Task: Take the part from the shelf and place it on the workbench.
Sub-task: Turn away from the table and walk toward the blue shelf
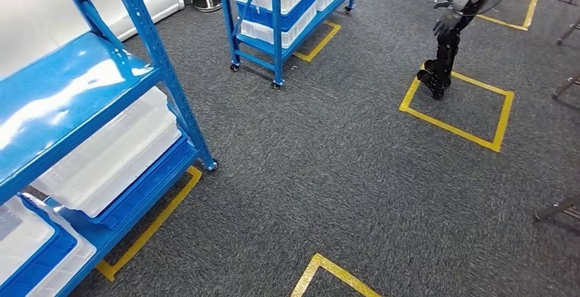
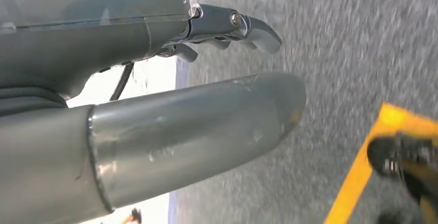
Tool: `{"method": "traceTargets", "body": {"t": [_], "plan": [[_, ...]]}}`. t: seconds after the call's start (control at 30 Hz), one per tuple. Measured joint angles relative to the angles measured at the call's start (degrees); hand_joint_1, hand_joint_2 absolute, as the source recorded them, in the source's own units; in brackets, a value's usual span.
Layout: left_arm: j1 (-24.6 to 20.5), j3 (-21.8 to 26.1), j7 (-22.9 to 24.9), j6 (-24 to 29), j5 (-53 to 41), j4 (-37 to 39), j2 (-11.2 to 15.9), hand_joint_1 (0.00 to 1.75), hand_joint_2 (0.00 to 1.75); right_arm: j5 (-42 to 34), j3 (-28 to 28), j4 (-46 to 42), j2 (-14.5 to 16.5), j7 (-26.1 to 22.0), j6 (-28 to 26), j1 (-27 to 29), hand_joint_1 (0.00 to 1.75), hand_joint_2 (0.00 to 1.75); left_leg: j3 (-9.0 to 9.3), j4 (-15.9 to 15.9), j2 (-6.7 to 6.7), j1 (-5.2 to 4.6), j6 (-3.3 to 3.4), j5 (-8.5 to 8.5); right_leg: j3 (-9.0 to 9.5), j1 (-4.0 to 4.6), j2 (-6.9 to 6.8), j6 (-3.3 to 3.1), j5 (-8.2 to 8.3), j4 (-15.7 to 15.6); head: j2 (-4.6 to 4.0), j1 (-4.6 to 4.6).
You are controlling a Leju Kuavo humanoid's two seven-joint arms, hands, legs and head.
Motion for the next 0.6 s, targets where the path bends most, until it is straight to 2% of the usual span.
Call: {"method": "traceTargets", "body": {"t": [0.03, 0.07, 0.1, 0.13, 0.17, 0.2, 0.23, 0.3, 0.33, 0.37, 0.4, 0.43, 0.47, 0.5, 0.57, 0.6], "plan": [[0.0, 0.0, 0.0, 0.0, -0.1, 0.0, 0.0, 0.00, 0.00, 0.0, 0.0, 0.0, 0.0, 0.0, 0.0, 0.1, 0.00, 0.00, -0.18, 0.3, -0.64, 0.02, -0.29, -0.15, 1.01, -0.07, 1.12, -0.09, 1.00, -2.6, 0.00, -0.01], [0.0, 0.0, 0.0, 0.1, -0.1, 0.0, 0.0, 0.00, 0.00, 0.0, 0.0, 0.1, 0.0, 0.0, 0.0, 0.0, 0.00, 0.00, -0.44, 0.5, -1.21, 0.04, -0.62, -0.25, 1.49, -0.05, 1.95, -0.17, 1.22, -4.0, 0.00, -0.02], [0.0, 0.0, 0.0, 0.2, -0.1, 0.0, 0.0, 0.00, 0.00, 0.0, 0.0, 0.1, 0.0, 0.0, 0.0, -0.1, 0.00, 0.00, -0.65, 0.6, -1.77, 0.10, -0.99, -0.25, 1.59, 0.03, 2.13, -0.28, 0.99, -4.2, 0.00, -0.02], [0.0, 0.0, 0.0, 0.2, -0.1, 0.0, 0.0, 0.00, 0.00, 0.0, 0.0, 0.1, 0.0, 0.0, 0.0, -0.2, 0.00, 0.00, -0.83, 0.6, -2.38, 0.20, -1.34, -0.18, 1.64, 0.04, 1.58, -0.48, 1.03, -4.3, 0.01, -0.03], [0.1, 0.0, 0.0, 0.3, -0.2, 0.0, 0.0, 0.00, 0.00, 0.0, 0.0, 0.1, 0.1, 0.0, 0.0, -0.4, 0.00, 0.00, -0.94, 0.7, -2.36, 0.23, -1.66, -0.30, 1.81, 0.03, 0.92, -0.77, 1.10, -4.6, 0.01, -0.02], [0.1, 0.0, 0.0, 0.3, -0.2, 0.0, 0.0, 0.00, 0.00, 0.0, 0.0, 0.1, 0.1, 0.0, 0.0, -0.3, 0.00, 0.00, -1.28, 1.5, -1.50, 0.20, -1.96, -0.84, 2.02, -0.06, 0.21, -1.14, 1.17, -4.8, 0.01, -0.08], [0.1, 0.0, 0.0, 0.4, -0.3, 0.0, 0.1, 0.00, 0.00, 0.0, 0.0, 0.1, 0.2, 0.0, 0.0, -0.3, 0.00, 0.00, -2.16, 3.3, -0.05, 0.17, -2.24, -2.01, 2.20, -0.13, -0.63, -1.48, 1.23, -5.1, 0.01, -0.14], [0.0, 0.0, 0.0, 0.5, -0.6, 0.0, 0.1, 0.00, 0.00, 0.0, 0.0, 0.1, 0.2, 0.0, 0.0, 0.0, 0.00, 0.00, -5.35, 10.0, 3.17, 0.28, -2.75, -5.46, 2.39, 0.05, -2.35, -1.98, 1.12, -5.3, 0.00, -0.24], [0.0, 0.0, 0.0, 0.6, -0.7, 0.0, 0.1, 0.00, 0.00, 0.0, 0.0, 0.1, 0.2, 0.0, 0.0, 0.1, 0.00, 0.00, -7.13, 13.5, 3.91, 0.41, -2.95, -6.83, 2.43, 0.19, -3.23, -2.09, 1.01, -5.3, 0.00, -0.23], [0.0, 0.0, 0.0, 0.7, -0.7, 0.0, 0.1, 0.00, 0.00, 0.0, 0.0, 0.1, 0.2, 0.0, 0.0, 0.2, 0.00, 0.00, -8.24, 15.6, 4.23, 0.48, -3.06, -7.26, 2.51, 0.30, -4.03, -2.16, 0.88, -5.3, 0.00, -0.23], [0.1, 0.0, 0.0, 0.8, -0.8, 0.0, 0.1, 0.00, 0.00, 0.0, 0.0, 0.1, 0.2, 0.0, 0.0, 0.2, 0.00, 0.00, -8.35, 15.7, 4.39, 0.52, -3.06, -6.61, 2.65, 0.38, -4.78, -2.17, 0.73, -5.3, 0.00, -0.22], [0.2, 0.0, 0.0, 0.9, -0.8, 0.0, 0.1, 0.00, 0.00, 0.0, 0.0, 0.1, 0.2, 0.0, 0.0, 0.1, 0.00, 0.00, -7.35, 13.7, 4.59, 0.51, -2.93, -5.03, 2.87, 0.45, -5.48, -2.16, 0.56, -5.3, 0.00, -0.23], [0.2, 0.0, 0.0, 0.9, -0.8, 0.0, 0.1, 0.00, 0.00, 0.0, 0.0, 0.1, 0.2, 0.0, 0.0, 0.0, 0.00, 0.00, -5.45, 10.0, 5.21, 0.39, -2.61, -2.91, 3.19, 0.52, -6.15, -2.11, 0.36, -5.3, 0.00, -0.23], [0.2, 0.0, 0.0, 0.9, -0.9, 0.0, 0.1, 0.00, 0.00, 0.0, 0.0, 0.1, 0.2, 0.0, 0.0, 0.0, 0.00, 0.00, -3.40, 6.1, 6.52, 0.10, -2.14, -1.35, 3.50, 0.59, -6.78, -2.00, 0.13, -5.3, 0.00, -0.23], [0.0, 0.0, -0.1, 0.9, -0.9, 0.0, 0.1, 0.00, 0.00, 0.0, 0.0, 0.1, 0.3, 0.0, 0.0, 0.0, 0.00, 0.00, -0.89, 1.1, 8.49, -0.61, -1.16, 0.05, 3.94, 0.72, -7.96, -1.60, -0.26, -5.4, 0.00, -0.22], [0.0, 0.0, -0.1, 0.9, -0.9, 0.0, 0.2, 0.00, 0.00, 0.0, 0.0, 0.1, 0.4, 0.0, 0.0, -0.1, 0.00, 0.00, -0.71, 0.5, 8.74, -0.90, -0.81, -0.14, 4.09, 0.72, -8.52, -1.38, -0.37, -5.5, 0.00, -0.23]]}}
